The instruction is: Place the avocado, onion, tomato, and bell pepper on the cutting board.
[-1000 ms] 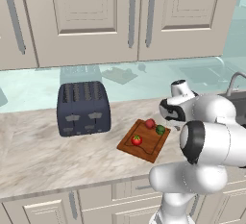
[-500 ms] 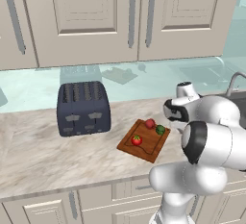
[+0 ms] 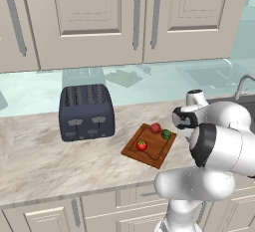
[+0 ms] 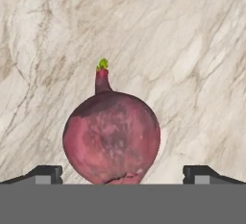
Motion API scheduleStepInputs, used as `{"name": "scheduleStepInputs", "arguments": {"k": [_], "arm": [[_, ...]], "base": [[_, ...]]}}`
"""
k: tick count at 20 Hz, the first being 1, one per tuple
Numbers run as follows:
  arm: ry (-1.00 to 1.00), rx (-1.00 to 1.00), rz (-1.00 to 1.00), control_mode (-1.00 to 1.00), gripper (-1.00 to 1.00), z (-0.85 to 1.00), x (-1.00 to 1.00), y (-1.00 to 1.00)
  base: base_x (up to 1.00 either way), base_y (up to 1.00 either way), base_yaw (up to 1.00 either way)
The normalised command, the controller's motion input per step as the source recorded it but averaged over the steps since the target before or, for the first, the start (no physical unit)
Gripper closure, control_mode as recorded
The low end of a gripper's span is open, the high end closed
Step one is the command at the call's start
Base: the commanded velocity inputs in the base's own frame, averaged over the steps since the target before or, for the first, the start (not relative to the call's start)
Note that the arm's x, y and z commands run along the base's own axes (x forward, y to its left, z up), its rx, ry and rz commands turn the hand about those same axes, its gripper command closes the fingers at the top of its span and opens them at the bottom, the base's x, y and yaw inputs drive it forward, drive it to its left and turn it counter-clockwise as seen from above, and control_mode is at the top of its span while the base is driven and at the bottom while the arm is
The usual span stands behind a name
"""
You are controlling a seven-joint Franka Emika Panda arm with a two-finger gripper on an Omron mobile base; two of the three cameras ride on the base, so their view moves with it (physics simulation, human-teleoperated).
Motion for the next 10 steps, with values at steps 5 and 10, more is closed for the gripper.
{"name": "scheduleStepInputs", "arguments": {"k": [5, 10], "arm": [[0.00, 0.01, 0.00, -1.00, -1.00, -0.19, 0.00, -0.07], [0.00, 0.00, 0.00, -1.00, -1.00, -0.18, 0.00, -0.04]], "base": [[0.00, 0.00, 0.00], [0.00, 0.00, 0.00]]}}
